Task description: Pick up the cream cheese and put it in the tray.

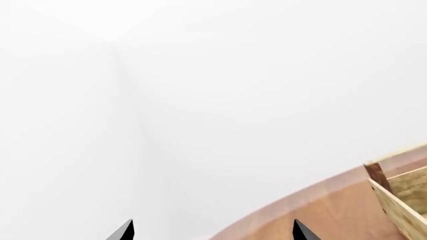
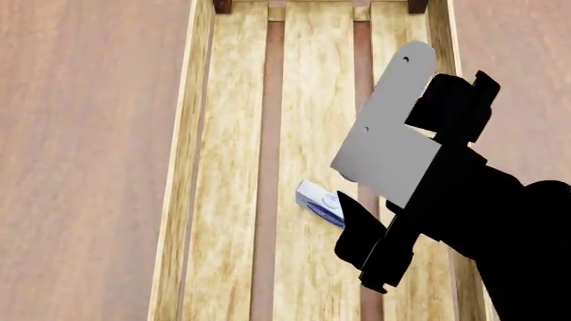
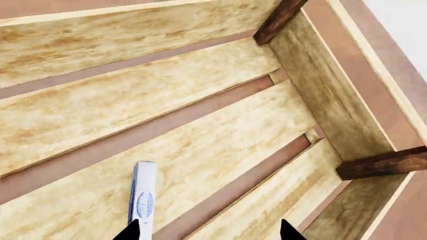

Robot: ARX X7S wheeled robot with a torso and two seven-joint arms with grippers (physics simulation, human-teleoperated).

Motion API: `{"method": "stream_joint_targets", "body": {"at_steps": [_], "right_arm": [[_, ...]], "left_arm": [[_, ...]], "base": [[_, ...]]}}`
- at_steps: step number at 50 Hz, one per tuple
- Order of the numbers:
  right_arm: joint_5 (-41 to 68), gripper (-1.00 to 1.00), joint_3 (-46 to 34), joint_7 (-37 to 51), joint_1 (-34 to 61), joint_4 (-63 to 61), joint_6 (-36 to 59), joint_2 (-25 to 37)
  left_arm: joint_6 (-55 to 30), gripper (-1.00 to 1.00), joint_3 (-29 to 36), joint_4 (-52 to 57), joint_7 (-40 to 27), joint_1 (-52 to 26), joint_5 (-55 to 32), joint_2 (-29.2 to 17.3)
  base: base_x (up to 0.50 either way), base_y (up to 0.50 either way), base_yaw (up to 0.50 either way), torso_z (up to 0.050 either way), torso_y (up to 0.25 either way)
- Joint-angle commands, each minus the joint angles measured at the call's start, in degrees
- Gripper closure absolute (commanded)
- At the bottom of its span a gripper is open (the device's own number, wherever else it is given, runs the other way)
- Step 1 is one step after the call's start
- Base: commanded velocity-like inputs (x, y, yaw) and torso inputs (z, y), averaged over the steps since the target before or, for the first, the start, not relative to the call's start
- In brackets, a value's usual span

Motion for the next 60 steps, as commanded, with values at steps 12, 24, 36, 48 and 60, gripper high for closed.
{"method": "stream_joint_targets", "body": {"at_steps": [12,24,36,48,60], "right_arm": [[8.35,-1.0,21.54,7.39,-15.4,-0.93,-7.62,8.75],[11.05,-1.0,31.83,11.51,-25.97,2.53,-14.1,10.7],[11.54,-1.0,39.06,15.42,-31.49,5.64,-17.8,9.96],[10.46,-1.0,44.9,21.11,-35.08,11.82,-20.87,6.23],[9.24,-1.0,49.72,31.53,-26.71,18.02,-18.82,0.71]], "left_arm": [[-8.69,-1.0,-4.94,12.2,8.79,-3.53,-17.07,-6.24],[-21.13,-1.0,-10.13,15.67,15.03,-17.56,-39.34,-13.27],[-32.15,-1.0,-5.61,8.99,18.5,-34.47,-47.52,-12.98],[-38.35,-1.0,-8.21,2.12,18.94,-45.28,-55.08,-12.31],[-41.26,-1.0,-8.41,-4.75,18.76,-55.1,-56.97,-10.6]], "base": [[0.0,0.0,0.0,0.0,0.0],[0.0,0.0,0.0,0.0,0.0],[0.0,0.0,0.0,0.0,0.0],[0.0,0.0,0.0,0.0,0.0],[0.0,0.0,0.0,0.0,0.0]]}}
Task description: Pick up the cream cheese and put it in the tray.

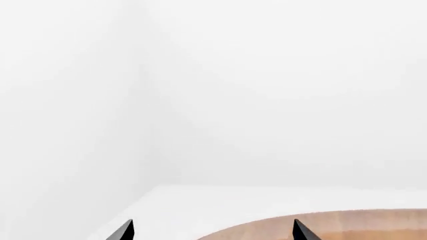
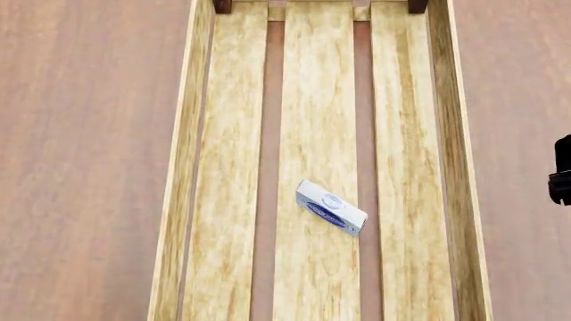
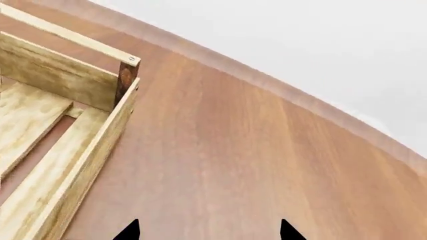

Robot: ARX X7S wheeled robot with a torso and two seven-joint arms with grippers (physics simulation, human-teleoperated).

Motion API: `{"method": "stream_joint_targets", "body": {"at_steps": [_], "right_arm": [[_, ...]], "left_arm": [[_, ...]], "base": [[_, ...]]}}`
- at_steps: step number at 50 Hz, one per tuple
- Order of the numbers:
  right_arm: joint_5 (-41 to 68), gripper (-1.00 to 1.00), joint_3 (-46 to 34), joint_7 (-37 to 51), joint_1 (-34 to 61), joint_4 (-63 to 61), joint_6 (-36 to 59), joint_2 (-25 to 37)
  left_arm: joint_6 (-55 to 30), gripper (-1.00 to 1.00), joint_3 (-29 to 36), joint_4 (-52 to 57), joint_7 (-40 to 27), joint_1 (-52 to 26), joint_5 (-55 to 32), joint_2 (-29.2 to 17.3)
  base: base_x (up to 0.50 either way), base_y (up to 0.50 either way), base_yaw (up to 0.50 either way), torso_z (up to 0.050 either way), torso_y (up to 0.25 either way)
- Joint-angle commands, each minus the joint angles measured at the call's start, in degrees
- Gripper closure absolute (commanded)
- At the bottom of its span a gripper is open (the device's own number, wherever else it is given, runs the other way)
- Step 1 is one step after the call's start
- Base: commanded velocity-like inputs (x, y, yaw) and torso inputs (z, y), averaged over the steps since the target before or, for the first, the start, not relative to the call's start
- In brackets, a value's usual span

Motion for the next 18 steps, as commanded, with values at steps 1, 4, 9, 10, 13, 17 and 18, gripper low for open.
{"method": "stream_joint_targets", "body": {"at_steps": [1,4,9,10,13,17,18], "right_arm": [[-0.87,-1.0,5.12,8.45,4.45,4.33,0.53,-4.05],[-0.66,-1.0,6.05,10.42,5.94,3.38,1.71,-4.47],[-0.75,-1.0,7.48,12.97,7.34,1.8,2.04,-5.25],[-0.8,-1.0,8.15,13.65,7.48,1.27,1.8,-5.51],[-2.02,-1.0,8.58,15.74,8.11,0.64,1.29,-5.89],[-2.2,-1.0,10.04,16.32,9.69,0.49,-1.19,-6.66],[-2.07,-1.0,10.15,16.61,10.11,0.33,-0.82,-6.66]], "left_arm": [[-4.13,-1.0,-0.32,-5.14,-0.13,-9.4,-3.09,0.88],[-4.77,-1.0,-0.88,-4.48,-0.79,-10.92,-3.6,0.77],[-6.04,-1.0,-2.41,-1.28,-2.03,-11.48,-5.65,0.17],[-5.6,-1.0,-2.94,-0.39,-3.0,-11.23,-5.0,0.16],[-5.42,-1.0,-3.95,0.72,-6.1,-11.36,-2.98,0.3],[-6.95,-1.0,-3.76,0.7,-6.01,-12.68,-4.08,-0.07],[-7.15,-1.0,-3.76,0.73,-6.05,-12.86,-4.19,-0.12]], "base": [[0.0,0.0,0.0,0.0,0.0],[0.0,0.0,0.0,0.0,0.0],[0.0,0.0,0.0,0.0,0.0],[0.0,0.0,0.0,0.0,0.0],[0.0,0.0,0.0,0.0,0.0],[0.0,0.0,0.0,0.0,0.0],[0.0,0.0,0.0,0.0,0.0]]}}
